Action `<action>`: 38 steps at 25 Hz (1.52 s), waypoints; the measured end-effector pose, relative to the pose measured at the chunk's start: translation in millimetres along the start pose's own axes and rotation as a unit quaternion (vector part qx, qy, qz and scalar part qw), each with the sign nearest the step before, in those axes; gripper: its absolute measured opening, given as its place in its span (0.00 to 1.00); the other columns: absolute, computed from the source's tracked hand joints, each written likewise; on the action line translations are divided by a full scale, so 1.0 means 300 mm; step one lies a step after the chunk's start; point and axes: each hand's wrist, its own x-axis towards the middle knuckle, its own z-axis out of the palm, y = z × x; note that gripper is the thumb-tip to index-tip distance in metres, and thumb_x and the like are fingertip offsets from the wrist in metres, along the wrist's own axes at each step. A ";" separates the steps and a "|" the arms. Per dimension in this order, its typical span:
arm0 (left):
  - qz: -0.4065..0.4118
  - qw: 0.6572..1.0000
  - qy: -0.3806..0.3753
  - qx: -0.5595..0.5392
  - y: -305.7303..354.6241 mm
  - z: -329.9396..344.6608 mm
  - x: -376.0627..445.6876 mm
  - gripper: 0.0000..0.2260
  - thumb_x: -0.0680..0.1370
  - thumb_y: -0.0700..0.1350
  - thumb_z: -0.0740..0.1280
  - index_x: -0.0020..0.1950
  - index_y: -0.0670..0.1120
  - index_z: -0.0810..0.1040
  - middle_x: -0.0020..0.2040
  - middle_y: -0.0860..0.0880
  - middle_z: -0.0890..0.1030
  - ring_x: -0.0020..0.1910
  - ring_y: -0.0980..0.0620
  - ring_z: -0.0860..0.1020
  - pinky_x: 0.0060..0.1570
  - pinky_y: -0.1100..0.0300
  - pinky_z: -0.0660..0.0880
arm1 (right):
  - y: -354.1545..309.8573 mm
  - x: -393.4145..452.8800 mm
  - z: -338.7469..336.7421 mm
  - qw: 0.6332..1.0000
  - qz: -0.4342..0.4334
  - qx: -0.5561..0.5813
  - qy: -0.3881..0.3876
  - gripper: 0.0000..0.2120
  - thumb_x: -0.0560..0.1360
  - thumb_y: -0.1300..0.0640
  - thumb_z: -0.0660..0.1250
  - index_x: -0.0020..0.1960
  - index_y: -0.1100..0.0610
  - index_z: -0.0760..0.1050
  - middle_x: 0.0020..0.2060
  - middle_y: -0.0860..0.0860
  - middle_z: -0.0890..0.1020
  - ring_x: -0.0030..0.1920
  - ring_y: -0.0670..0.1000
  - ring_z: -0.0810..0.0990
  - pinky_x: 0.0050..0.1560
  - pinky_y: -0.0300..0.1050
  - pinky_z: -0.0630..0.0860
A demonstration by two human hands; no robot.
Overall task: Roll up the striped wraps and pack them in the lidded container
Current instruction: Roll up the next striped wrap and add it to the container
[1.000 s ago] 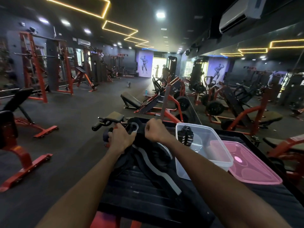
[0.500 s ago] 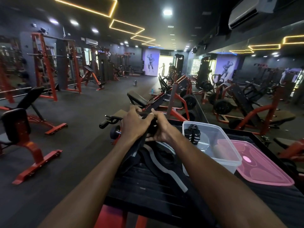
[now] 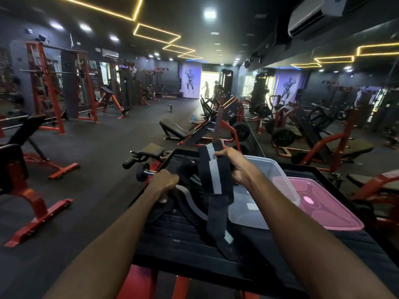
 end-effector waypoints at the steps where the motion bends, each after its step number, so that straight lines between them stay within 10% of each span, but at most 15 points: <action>1: -0.006 1.000 -0.004 0.027 -0.007 0.027 0.006 0.22 0.77 0.53 0.64 0.61 0.36 0.77 0.60 0.37 0.80 0.53 0.38 0.80 0.46 0.55 0.76 | 0.005 -0.012 -0.014 1.000 0.003 -0.009 -0.001 0.12 0.74 0.66 0.62 0.54 0.61 0.80 0.47 0.60 0.79 0.40 0.56 0.78 0.51 0.52 0.76; 7: -0.094 0.981 0.098 -0.142 0.068 0.074 -0.020 0.41 0.76 0.43 0.72 0.76 0.29 0.49 0.73 0.33 0.67 0.71 0.35 0.70 0.66 0.50 0.69 | 0.026 -0.064 -0.043 0.999 0.019 -0.036 -0.008 0.13 0.77 0.67 0.61 0.59 0.69 0.78 0.52 0.65 0.84 0.53 0.64 0.84 0.52 0.64 0.81; 13: -0.010 0.921 0.255 -0.293 0.146 0.001 -0.140 0.19 0.74 0.36 0.65 0.65 0.41 0.70 0.65 0.39 0.73 0.57 0.41 0.74 0.55 0.56 0.68 | 0.001 -0.098 -0.053 0.998 -0.009 -0.047 -0.027 0.14 0.78 0.67 0.62 0.62 0.66 0.77 0.51 0.66 0.84 0.50 0.65 0.85 0.54 0.66 0.80; 19: 0.130 0.924 0.280 -0.226 0.261 -0.071 -0.208 0.16 0.77 0.36 0.61 0.64 0.43 0.75 0.64 0.39 0.74 0.61 0.42 0.73 0.61 0.54 0.67 | -0.046 -0.136 -0.059 0.999 -0.023 -0.037 -0.029 0.08 0.78 0.66 0.61 0.52 0.66 0.79 0.37 0.63 0.85 0.33 0.59 0.86 0.30 0.52 0.82; 26: 0.220 0.893 0.193 -0.343 0.488 -0.120 -0.311 0.11 0.78 0.36 0.61 0.55 0.47 0.80 0.48 0.52 0.82 0.42 0.54 0.78 0.38 0.65 0.72 | -0.156 -0.213 -0.136 0.996 -0.070 0.019 -0.057 0.16 0.75 0.61 0.66 0.61 0.65 0.79 0.54 0.62 0.83 0.45 0.59 0.84 0.46 0.51 0.83; 29: 0.205 0.871 0.125 -0.428 0.605 -0.120 -0.312 0.10 0.72 0.39 0.61 0.44 0.43 0.82 0.44 0.42 0.85 0.42 0.42 0.82 0.43 0.48 0.80 | -0.216 -0.272 -0.215 0.991 -0.107 0.041 -0.072 0.16 0.77 0.58 0.65 0.63 0.62 0.79 0.52 0.59 0.84 0.48 0.58 0.83 0.52 0.52 0.82; 38: 0.154 0.835 -0.120 -0.514 0.912 0.085 -0.382 0.18 0.66 0.31 0.57 0.50 0.35 0.80 0.50 0.35 0.84 0.39 0.42 0.83 0.43 0.48 0.82 | -0.323 -0.478 -0.562 0.986 -0.160 -0.008 -0.037 0.12 0.79 0.53 0.65 0.56 0.59 0.81 0.47 0.55 0.87 0.44 0.53 0.86 0.51 0.47 0.83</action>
